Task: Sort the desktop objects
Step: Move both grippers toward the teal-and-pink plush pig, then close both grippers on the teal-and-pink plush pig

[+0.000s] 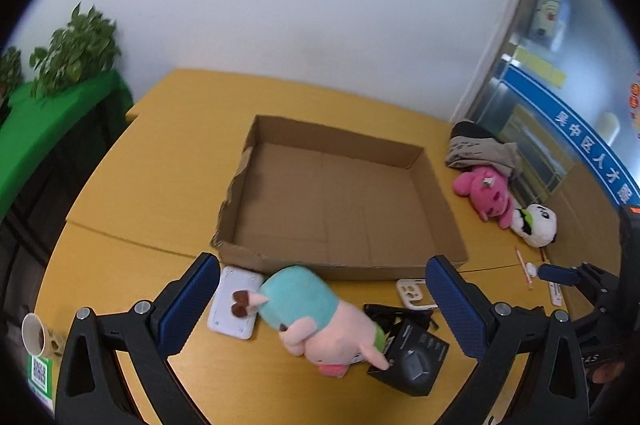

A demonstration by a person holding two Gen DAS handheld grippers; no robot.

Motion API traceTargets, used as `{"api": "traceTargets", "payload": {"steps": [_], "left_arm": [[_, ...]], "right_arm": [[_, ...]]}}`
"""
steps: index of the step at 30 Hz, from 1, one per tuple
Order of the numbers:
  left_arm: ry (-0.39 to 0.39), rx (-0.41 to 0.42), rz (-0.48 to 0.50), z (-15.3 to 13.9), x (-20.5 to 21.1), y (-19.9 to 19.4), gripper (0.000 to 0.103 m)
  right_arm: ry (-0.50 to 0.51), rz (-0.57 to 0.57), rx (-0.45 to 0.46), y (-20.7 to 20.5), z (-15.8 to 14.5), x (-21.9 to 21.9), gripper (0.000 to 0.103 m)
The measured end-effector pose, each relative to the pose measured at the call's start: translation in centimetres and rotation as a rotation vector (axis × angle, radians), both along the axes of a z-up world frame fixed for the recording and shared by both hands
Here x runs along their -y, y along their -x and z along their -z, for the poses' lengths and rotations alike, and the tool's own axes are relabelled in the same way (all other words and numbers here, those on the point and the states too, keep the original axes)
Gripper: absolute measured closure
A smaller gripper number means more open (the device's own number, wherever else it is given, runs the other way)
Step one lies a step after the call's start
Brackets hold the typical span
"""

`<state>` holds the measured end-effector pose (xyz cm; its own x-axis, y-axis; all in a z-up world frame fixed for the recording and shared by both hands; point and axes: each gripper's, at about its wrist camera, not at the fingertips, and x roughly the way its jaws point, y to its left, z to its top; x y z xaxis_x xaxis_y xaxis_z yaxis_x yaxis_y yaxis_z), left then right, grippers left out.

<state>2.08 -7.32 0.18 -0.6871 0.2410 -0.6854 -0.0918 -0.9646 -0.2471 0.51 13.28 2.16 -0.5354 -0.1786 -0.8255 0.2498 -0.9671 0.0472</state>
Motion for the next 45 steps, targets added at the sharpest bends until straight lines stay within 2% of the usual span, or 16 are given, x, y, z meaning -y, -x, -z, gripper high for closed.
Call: {"api": "traceTargets", "payload": {"steps": [6,12,21,25,32,37,41,42,45], "left_arm": [[-0.012,0.023,0.018,-0.2,-0.1,2.3,0.001],[-0.021,0.098,0.055,1.0,-1.3,4.0,0.001],[-0.015,0.239,-0.017,4.8,0.0,4.8,0.001],[-0.033,0.346,-0.023,7.7,0.7,5.6,0.001],[-0.104,0.447,0.005,11.2,1.0,8.0,0.001],[-0.155,0.523,0.014,14.1,0.8,9.8,0.001],[-0.159,0.581,0.025,16.5,0.6,11.1,0.011],[-0.162,0.596,0.031,17.0,0.5,11.3,0.017],[-0.145,0.606,0.049,18.0,0.2,11.5,0.02]], "right_arm": [[0.01,-0.013,-0.021,2.7,-0.1,0.0,0.0],[0.031,-0.061,-0.005,5.2,0.7,0.8,0.0],[0.038,-0.122,0.054,7.1,3.8,2.3,0.0],[0.052,-0.135,0.12,7.8,6.0,2.7,0.001],[0.084,-0.143,0.209,9.7,9.1,2.7,0.002],[0.11,-0.271,0.265,9.9,11.1,5.4,0.003],[0.095,-0.365,0.318,9.6,13.5,8.5,0.003],[0.103,-0.376,0.34,9.6,14.3,9.1,0.003],[0.126,-0.403,0.405,9.6,16.7,10.7,0.009]]}}
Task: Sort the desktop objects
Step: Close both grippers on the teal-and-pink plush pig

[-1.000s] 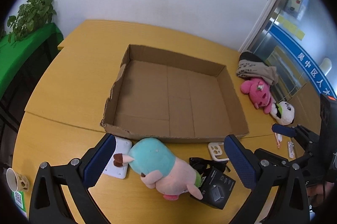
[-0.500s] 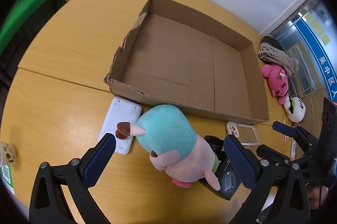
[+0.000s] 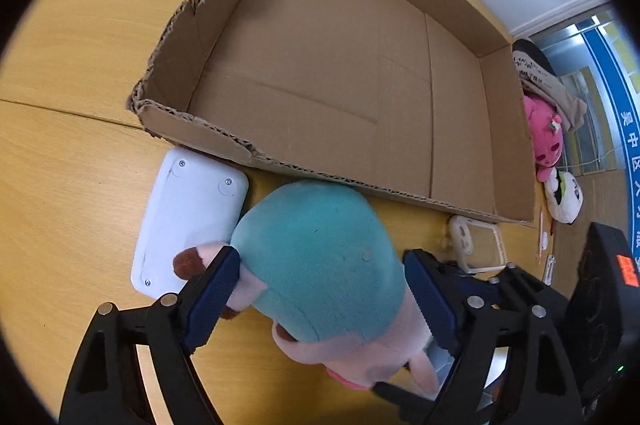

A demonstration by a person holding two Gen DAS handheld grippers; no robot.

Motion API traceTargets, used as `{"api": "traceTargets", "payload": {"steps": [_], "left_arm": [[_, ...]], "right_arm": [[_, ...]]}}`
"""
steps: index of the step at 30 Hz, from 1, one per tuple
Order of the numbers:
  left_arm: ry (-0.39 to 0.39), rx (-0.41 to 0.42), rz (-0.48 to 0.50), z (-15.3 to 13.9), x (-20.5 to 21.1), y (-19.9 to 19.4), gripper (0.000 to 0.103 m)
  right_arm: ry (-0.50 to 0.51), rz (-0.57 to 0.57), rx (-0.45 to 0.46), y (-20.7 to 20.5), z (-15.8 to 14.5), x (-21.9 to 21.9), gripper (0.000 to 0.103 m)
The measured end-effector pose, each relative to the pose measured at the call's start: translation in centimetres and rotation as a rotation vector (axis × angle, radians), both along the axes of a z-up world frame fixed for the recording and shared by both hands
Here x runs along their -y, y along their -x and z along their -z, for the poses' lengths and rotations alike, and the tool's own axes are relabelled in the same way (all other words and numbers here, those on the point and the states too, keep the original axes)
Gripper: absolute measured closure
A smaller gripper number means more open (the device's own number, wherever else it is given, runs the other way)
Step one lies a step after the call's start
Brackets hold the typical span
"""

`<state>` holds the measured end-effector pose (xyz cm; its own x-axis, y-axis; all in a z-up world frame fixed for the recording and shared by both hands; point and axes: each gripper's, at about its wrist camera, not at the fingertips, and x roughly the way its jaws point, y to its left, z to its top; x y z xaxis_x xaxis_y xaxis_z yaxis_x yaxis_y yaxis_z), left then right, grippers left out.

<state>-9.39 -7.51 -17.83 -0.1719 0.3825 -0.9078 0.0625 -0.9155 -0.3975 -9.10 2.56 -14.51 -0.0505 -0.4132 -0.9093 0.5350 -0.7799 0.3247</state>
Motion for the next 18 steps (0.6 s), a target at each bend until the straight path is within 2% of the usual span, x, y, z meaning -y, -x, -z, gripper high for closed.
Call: {"api": "traceTargets", "payload": {"steps": [1,4,6,8,10,13,18], "left_arm": [[0.003,0.003,0.005,0.4,0.0,0.0,0.023],[-0.035,0.019,-0.01,1.1,0.5,-0.1,0.027],[-0.032,0.016,0.001,1.1,0.5,-0.2,0.03],[-0.029,0.008,0.01,0.9,0.5,-0.4,0.035],[-0.024,0.0,0.017,0.5,0.3,-0.5,0.04],[-0.008,-0.026,0.023,-0.7,0.3,-0.7,0.042],[0.016,-0.119,0.051,-5.2,-0.1,-1.1,0.043]], "right_arm": [[-0.002,-0.008,0.019,0.0,0.8,0.6,0.01],[-0.041,-0.024,0.021,-0.4,2.5,1.7,0.009],[-0.049,-0.026,0.018,-0.7,3.0,2.0,0.009],[-0.051,-0.03,0.024,-0.9,3.0,2.0,0.014],[-0.054,-0.026,0.03,-1.3,2.7,2.0,0.019],[-0.034,-0.011,0.042,-2.1,1.7,1.8,0.024],[0.038,0.027,0.012,-3.9,-2.0,1.2,0.025]]}}
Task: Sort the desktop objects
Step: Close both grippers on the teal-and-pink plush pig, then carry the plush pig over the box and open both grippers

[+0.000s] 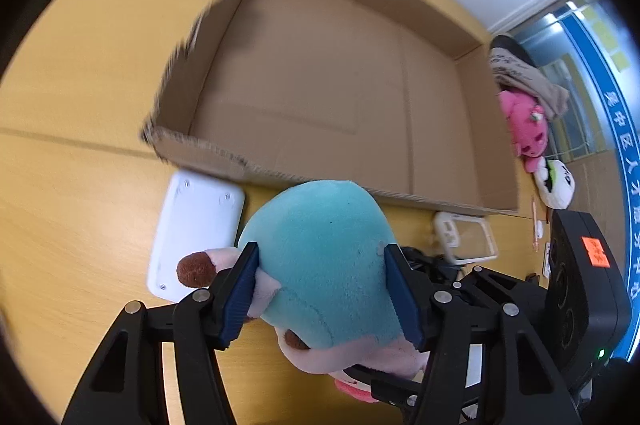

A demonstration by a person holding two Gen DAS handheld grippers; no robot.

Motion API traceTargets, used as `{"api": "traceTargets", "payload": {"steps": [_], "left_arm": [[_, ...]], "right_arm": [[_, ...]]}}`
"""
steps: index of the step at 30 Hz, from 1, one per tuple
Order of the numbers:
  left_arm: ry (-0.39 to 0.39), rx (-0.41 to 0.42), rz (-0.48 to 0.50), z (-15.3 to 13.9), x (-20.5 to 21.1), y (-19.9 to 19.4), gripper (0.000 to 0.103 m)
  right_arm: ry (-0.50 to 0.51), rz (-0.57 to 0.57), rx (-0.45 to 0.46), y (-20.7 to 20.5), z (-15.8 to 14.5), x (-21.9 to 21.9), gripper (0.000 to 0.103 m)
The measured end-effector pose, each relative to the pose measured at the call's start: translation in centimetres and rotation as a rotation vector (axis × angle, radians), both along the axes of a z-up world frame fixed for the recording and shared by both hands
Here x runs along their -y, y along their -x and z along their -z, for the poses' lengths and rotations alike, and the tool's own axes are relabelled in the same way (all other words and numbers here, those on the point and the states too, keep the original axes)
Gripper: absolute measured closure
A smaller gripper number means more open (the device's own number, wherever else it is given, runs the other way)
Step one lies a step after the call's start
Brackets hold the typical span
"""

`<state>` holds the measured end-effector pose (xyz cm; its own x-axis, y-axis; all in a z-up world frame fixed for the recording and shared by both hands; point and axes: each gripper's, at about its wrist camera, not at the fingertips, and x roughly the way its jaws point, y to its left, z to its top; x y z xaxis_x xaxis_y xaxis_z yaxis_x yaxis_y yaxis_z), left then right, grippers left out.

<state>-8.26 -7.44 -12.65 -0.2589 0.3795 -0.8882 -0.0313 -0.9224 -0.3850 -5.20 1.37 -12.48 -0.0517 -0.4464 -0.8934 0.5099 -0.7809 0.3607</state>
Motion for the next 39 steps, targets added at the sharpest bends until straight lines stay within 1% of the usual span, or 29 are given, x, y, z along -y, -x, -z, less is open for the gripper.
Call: {"api": "traceTargets", "payload": {"steps": [4,6,8,13,16,20,21,24,29,31,34,39], "left_arm": [[0.009,-0.085,0.013,-4.1,-0.3,0.6,0.044],[0.016,-0.147,0.027,-6.7,-0.6,1.5,0.045],[0.026,-0.201,0.041,-8.9,-0.8,2.8,0.045],[0.039,-0.329,0.075,-13.8,-0.8,6.4,0.046],[0.051,-0.381,0.097,-15.7,-0.9,8.5,0.046],[0.048,-0.417,0.116,-17.4,-0.5,11.3,0.047],[0.049,-0.421,0.121,-17.6,-0.6,11.9,0.047],[0.046,-0.417,0.138,-17.7,-0.2,13.5,0.048],[0.034,-0.386,0.16,-16.9,0.8,15.7,0.049],[0.033,-0.375,0.167,-16.1,0.9,16.3,0.049],[0.026,-0.343,0.18,-14.4,1.1,17.7,0.049],[0.031,-0.277,0.221,-10.9,0.7,20.8,0.05]], "right_arm": [[0.051,0.033,-0.057,-1.2,-3.8,-0.4,0.025],[0.076,0.063,-0.098,-1.4,-5.8,-0.7,0.025],[0.113,0.107,-0.132,-1.1,-8.1,-1.1,0.025],[0.13,0.166,-0.253,0.7,-13.9,-1.1,0.025],[0.131,0.19,-0.301,2.5,-16.8,-1.8,0.025],[0.127,0.228,-0.335,4.6,-19.0,-1.6,0.025],[0.13,0.24,-0.336,5.5,-19.3,-1.6,0.026],[0.131,0.268,-0.338,5.8,-20.2,-1.4,0.026],[0.112,0.303,-0.314,6.3,-20.3,-0.3,0.027],[0.11,0.313,-0.298,7.3,-20.3,0.0,0.027],[0.12,0.342,-0.257,8.3,-18.9,-0.2,0.027],[0.137,0.394,-0.177,11.7,-14.8,-1.5,0.027]]}}
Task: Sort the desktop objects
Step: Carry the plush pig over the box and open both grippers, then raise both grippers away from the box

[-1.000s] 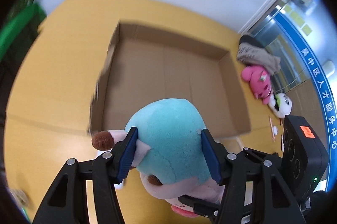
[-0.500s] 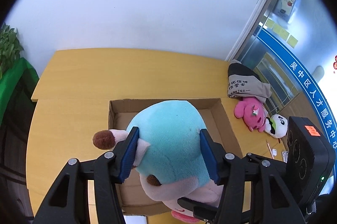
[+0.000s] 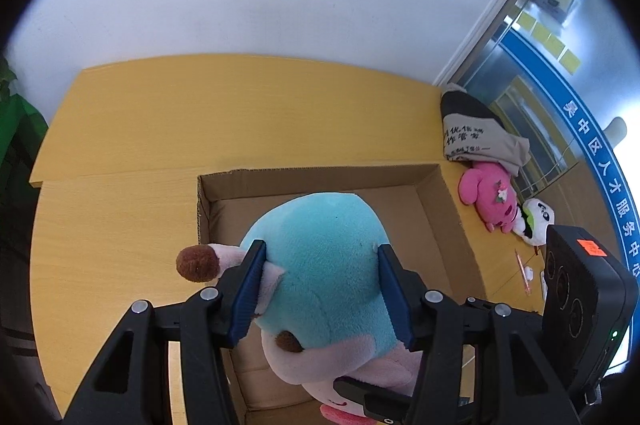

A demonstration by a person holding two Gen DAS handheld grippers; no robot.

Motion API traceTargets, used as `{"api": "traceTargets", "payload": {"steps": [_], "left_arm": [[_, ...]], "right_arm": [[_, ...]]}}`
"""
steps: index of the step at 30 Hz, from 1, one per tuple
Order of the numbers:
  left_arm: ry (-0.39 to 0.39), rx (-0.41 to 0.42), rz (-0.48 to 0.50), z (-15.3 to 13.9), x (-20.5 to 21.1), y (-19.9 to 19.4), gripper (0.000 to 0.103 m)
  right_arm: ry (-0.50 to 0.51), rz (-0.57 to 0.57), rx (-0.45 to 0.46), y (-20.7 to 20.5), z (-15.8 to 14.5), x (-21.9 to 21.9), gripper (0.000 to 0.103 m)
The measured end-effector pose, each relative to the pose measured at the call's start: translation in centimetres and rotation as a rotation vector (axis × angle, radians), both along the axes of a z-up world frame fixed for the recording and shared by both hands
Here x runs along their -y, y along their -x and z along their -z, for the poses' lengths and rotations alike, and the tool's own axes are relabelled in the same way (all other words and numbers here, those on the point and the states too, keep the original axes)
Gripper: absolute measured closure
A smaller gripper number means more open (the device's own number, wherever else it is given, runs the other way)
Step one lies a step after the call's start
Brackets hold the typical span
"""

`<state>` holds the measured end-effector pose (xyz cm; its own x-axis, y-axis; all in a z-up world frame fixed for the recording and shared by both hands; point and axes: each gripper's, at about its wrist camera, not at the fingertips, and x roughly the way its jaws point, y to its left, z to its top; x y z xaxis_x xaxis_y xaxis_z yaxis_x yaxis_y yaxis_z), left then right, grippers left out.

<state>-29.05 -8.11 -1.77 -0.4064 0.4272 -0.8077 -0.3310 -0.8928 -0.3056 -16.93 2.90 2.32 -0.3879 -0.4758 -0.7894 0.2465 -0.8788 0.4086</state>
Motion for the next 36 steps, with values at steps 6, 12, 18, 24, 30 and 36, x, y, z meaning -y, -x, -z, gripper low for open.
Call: {"api": "traceTargets", "payload": {"steps": [6,12,18,24,30,36], "left_arm": [[0.021,0.056,0.03,4.0,-0.7,4.7,0.052],[0.043,0.107,0.062,8.2,-1.9,10.1,0.058],[0.1,0.172,0.048,13.4,-2.3,13.0,0.059],[0.018,0.113,0.009,11.2,-0.2,12.3,0.058],[-0.103,0.042,0.0,7.1,3.2,6.8,0.054],[-0.089,0.156,0.147,9.9,2.2,-2.6,0.048]], "right_arm": [[0.084,0.087,0.107,5.0,5.3,-1.7,0.027],[0.197,0.199,0.188,9.1,10.2,-3.6,0.027],[0.317,0.309,0.309,11.0,16.6,-4.6,0.024],[0.325,0.272,0.235,10.7,15.5,-6.1,0.011],[0.336,0.22,0.099,6.5,8.8,-11.4,0.008],[0.126,0.139,0.105,-1.5,5.4,-20.5,0.004]]}}
